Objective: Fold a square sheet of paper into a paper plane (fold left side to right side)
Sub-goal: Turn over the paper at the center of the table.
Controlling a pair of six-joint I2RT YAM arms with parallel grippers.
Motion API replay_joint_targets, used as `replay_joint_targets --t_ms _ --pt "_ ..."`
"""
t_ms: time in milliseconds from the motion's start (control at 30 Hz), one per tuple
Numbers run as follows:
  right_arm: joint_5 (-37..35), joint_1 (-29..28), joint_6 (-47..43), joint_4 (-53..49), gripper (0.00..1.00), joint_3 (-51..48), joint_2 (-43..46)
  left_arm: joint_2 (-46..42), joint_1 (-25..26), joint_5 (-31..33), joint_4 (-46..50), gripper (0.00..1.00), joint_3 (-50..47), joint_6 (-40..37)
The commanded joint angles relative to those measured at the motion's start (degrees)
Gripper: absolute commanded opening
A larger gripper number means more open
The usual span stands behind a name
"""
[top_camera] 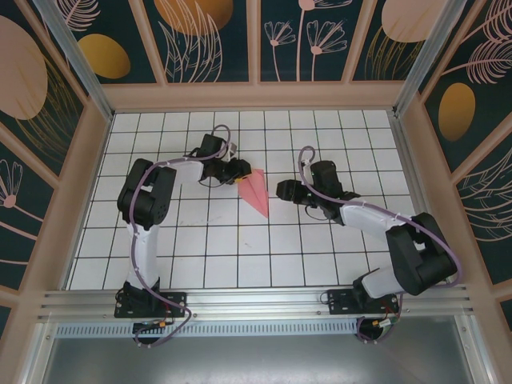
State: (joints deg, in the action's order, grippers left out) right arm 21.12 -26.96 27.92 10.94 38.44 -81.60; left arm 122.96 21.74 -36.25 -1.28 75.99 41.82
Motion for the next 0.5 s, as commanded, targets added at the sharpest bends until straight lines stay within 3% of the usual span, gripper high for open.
replay_joint_targets --t_ms 0,200,467 --pt "0.68 0.59 0.20 0.46 0.56 -1.34 1.99 2.27 0.98 -1.19 -0.83 0.40 2.44 0.70" --pt "1.82 1.25 0.94 2.01 0.56 -2.52 2.14 2.58 1.38 -1.43 -1.46 0.30 3.56 1.19" --pt "9.44 4.61 6.46 14.44 0.72 -7.66 3.70 -0.73 1.37 -2.83 -3.13 0.13 3.82 1.51"
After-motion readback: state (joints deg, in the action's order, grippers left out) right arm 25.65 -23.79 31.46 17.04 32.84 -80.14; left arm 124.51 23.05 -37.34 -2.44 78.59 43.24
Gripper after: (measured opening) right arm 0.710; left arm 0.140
